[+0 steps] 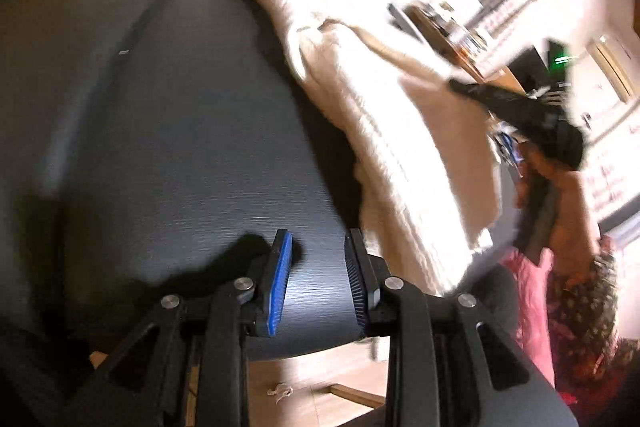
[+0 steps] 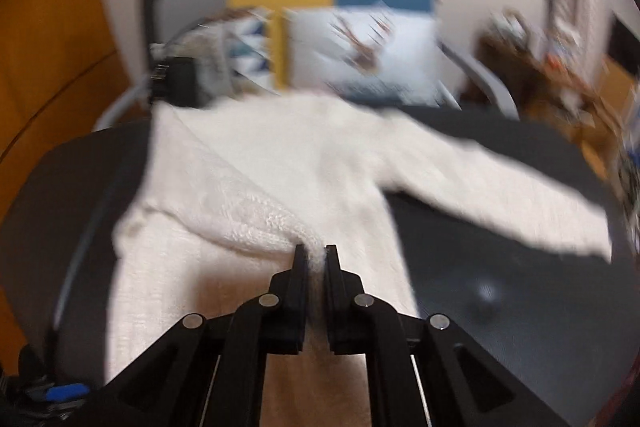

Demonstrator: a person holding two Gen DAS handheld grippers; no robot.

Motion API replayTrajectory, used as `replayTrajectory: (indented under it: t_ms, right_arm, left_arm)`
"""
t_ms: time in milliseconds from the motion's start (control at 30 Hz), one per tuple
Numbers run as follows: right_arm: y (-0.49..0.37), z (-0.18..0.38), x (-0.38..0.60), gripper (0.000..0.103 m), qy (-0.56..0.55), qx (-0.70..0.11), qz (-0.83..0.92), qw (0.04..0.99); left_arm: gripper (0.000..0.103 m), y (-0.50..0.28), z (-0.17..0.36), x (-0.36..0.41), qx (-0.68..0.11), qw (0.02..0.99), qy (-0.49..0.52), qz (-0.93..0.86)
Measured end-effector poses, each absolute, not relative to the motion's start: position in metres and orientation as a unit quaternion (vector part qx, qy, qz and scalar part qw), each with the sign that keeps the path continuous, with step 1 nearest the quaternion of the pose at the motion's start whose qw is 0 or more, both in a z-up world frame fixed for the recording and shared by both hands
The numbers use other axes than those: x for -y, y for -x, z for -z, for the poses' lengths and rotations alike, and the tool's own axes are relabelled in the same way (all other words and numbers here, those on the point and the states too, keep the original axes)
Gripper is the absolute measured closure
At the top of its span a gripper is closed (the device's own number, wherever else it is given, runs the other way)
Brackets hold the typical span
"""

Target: Fold clothes

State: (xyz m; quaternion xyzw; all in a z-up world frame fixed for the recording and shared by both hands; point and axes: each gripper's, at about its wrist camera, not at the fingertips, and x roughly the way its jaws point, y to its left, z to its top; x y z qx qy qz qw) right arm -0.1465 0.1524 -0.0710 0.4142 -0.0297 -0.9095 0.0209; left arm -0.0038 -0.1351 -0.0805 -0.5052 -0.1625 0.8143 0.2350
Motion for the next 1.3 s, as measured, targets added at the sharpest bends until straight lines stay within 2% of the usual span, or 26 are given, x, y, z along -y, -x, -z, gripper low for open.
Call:
replayTrajectory:
  t_ms: [233, 300, 433, 467, 500, 667, 833, 1000, 1300]
  right_arm:
    - [0.153, 0.128, -0.182, 0.095, -0.460, 0.043, 0.887, -0.001]
    - [0.154, 0.130, -0.183, 0.095, -0.463, 0.032, 0.886, 0.000]
    - [0.154, 0.135, -0.196, 0.095, -0.458, 0.069, 0.886, 0.010]
    - [0.154, 0.135, -0.197, 0.095, -0.457, 0.076, 0.886, 0.011]
    - [0.152, 0.135, -0.196, 0.095, -0.456, 0.075, 0.887, 0.011]
    - [0.151, 0.135, -0.188, 0.095, -0.452, 0.064, 0.890, 0.006]
    - [0.152, 0.136, -0.187, 0.095, -0.450, 0.067, 0.891, 0.003]
    - [0.152, 0.135, -0.185, 0.095, -0.453, 0.063, 0.889, 0.003]
    - [0.153, 0.119, -0.174, 0.095, -0.460, 0.070, 0.885, 0.012]
  left_arm:
    - [0.073, 0.011, 0.086, 0.088, 0.115, 0.282, 0.544, -0.782]
    - [0.070, 0.009, 0.088, 0.077, 0.101, 0.288, 0.547, -0.779]
    - [0.070, 0.001, 0.084, 0.065, 0.093, 0.288, 0.530, -0.792]
    - [0.075, 0.000, 0.084, 0.066, 0.098, 0.294, 0.526, -0.792]
    - [0.099, -0.001, 0.084, 0.068, 0.103, 0.299, 0.523, -0.792]
    - [0.100, -0.005, 0.068, 0.086, 0.110, 0.299, 0.489, -0.812]
    - [0.100, 0.001, 0.036, 0.130, 0.156, 0.248, 0.432, -0.853]
    - [0.100, 0.040, 0.009, 0.174, 0.185, 0.170, 0.384, -0.889]
    - [0.100, 0.112, -0.034, 0.316, 0.161, -0.020, 0.307, -0.938]
